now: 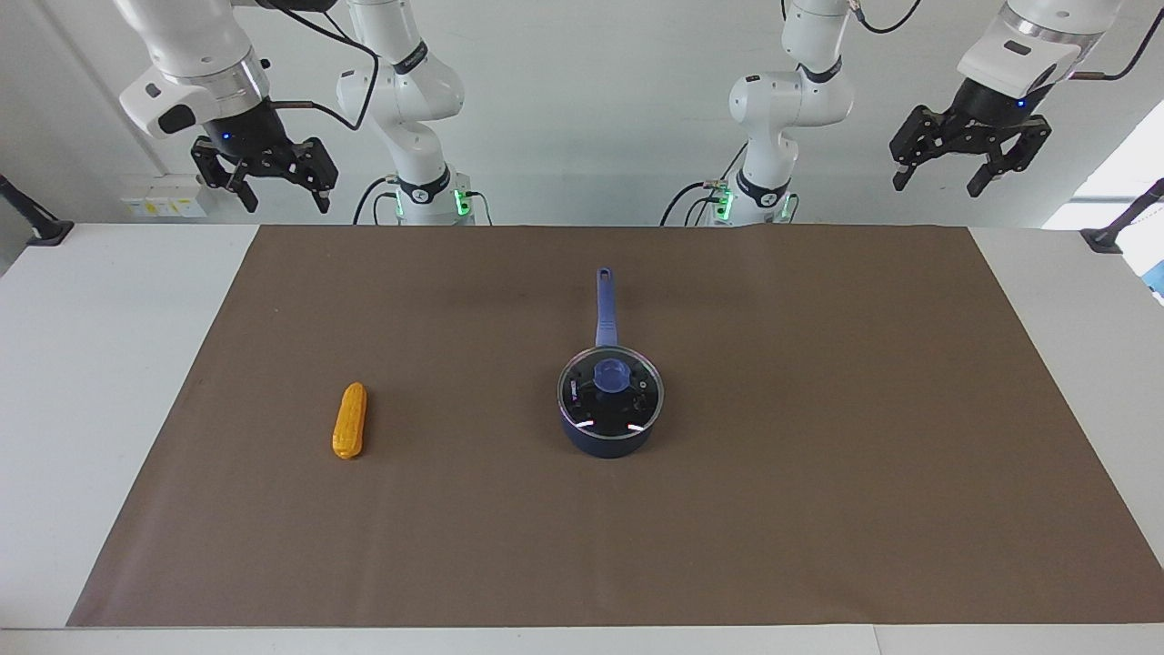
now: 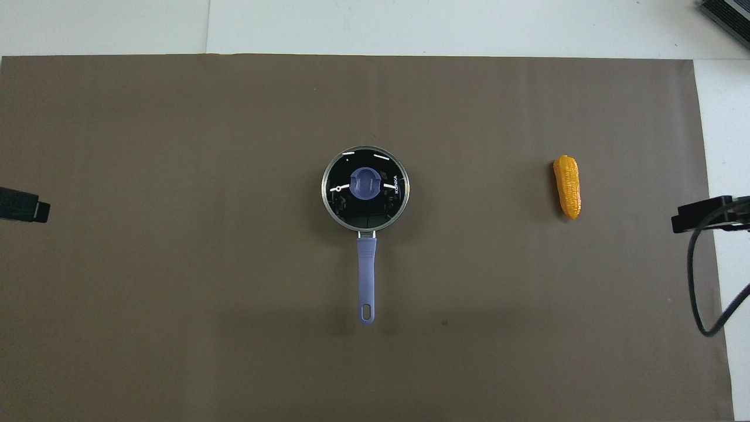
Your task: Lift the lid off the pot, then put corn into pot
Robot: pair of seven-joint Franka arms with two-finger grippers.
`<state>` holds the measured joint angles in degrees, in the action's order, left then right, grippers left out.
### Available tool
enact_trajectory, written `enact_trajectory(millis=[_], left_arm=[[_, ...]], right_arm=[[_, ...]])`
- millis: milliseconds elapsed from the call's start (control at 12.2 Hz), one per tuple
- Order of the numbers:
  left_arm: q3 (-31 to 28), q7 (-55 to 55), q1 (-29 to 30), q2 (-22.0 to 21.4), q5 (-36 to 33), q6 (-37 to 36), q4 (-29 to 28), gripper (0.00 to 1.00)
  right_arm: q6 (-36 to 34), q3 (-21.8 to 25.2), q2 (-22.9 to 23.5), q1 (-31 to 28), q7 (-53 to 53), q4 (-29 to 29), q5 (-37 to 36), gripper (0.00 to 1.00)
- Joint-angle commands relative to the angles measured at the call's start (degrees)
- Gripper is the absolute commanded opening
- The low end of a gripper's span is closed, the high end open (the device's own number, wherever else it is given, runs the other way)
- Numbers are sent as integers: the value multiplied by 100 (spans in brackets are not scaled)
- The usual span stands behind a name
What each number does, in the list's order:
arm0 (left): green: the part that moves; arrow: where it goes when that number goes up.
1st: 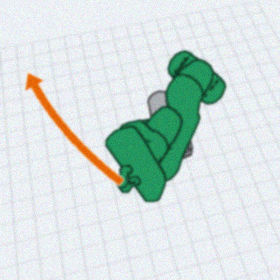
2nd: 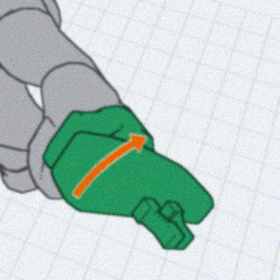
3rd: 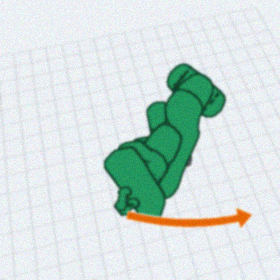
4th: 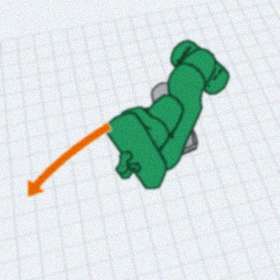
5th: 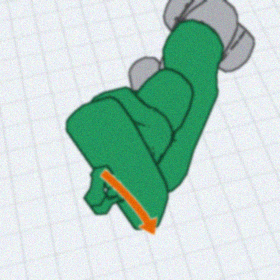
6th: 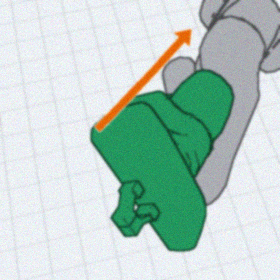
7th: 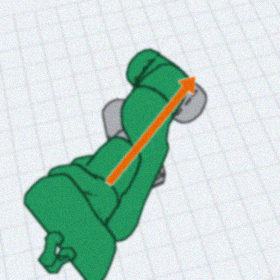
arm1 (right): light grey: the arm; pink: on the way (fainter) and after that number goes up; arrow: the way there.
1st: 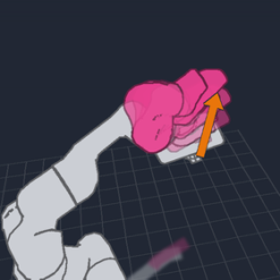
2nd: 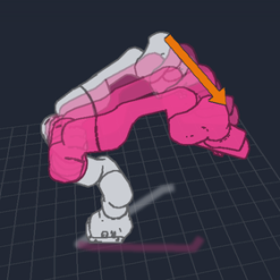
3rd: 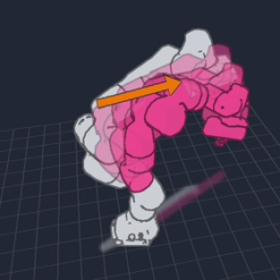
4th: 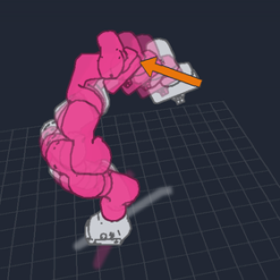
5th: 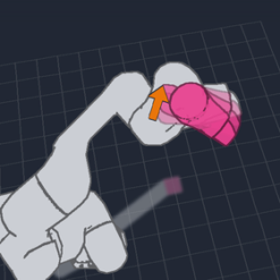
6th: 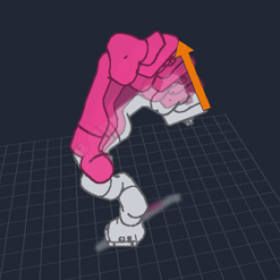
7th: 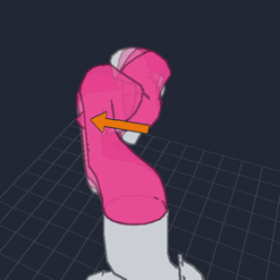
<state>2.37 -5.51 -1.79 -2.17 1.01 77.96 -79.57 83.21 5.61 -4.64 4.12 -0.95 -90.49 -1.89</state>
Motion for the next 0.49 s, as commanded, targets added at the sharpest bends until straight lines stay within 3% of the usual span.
enact_trajectory(millis=[0,411], left_arm=[[53,33,74,-100,-83,-44,-77,100],[53,33,74,-100,-83,-44,-77,100]], right_arm=[[81,-51,-151,9,-46,-170,-83,100],[29,-25,-168,-174,-80,-231,-74,100]])
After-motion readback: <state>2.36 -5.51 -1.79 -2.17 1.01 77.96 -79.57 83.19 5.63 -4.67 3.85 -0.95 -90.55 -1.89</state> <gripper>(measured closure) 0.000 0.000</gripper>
